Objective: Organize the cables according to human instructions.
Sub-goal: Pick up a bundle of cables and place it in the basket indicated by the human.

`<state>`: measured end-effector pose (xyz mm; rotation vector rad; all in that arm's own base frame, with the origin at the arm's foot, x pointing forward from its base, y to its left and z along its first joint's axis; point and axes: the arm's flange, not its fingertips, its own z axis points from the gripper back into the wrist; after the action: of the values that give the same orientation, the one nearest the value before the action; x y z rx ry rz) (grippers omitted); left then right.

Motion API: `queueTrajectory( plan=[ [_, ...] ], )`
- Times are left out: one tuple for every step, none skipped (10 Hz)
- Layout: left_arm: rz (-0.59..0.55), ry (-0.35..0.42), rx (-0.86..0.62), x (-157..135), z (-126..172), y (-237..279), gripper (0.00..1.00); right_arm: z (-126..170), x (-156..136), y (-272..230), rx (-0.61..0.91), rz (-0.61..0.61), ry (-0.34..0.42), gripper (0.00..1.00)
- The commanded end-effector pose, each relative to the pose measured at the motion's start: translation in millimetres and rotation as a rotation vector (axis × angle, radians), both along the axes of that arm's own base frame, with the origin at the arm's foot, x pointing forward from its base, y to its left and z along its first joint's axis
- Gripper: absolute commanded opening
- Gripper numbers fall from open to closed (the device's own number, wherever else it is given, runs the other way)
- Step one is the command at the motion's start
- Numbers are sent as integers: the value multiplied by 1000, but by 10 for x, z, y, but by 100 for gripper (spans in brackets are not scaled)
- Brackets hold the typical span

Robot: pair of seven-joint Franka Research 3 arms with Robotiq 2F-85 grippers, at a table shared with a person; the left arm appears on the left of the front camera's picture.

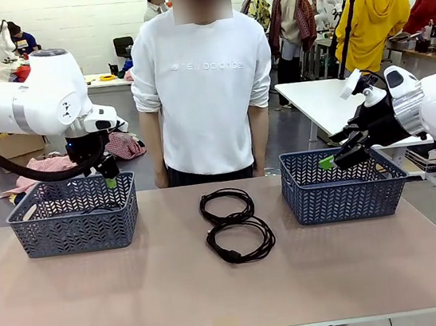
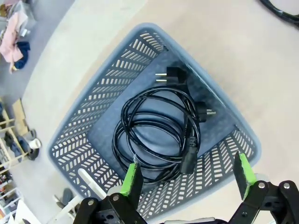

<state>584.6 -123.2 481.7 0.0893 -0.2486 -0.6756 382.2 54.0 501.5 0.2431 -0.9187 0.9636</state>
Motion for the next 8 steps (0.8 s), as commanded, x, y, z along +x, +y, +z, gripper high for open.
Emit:
queueTrajectory(
  plan=[
    [-3,-7,11,0,19,15,100,-17,16,-7,4,3,-5,100],
    [-3,-7,11,0,19,15,100,-17,16,-7,4,3,-5,100],
    [0,0,0,0,0,0,100,-17,16,-7,4,3,-5,100],
    [1,4,-35,-90,15,-83,100,-17,16,-7,4,3,-5,100],
    [-29,20,-62,-237,24,-188,100,-17,16,-7,4,3,-5,100],
    [-57,39,-86,-437,37,-303,100,-17,16,-7,4,3,-5,100],
    [-70,48,-97,-603,37,-389,100,-17,16,-7,4,3,-5,100],
    [-76,61,-105,-778,13,-457,100,-17,16,-7,4,3,-5,100]
  ],
)
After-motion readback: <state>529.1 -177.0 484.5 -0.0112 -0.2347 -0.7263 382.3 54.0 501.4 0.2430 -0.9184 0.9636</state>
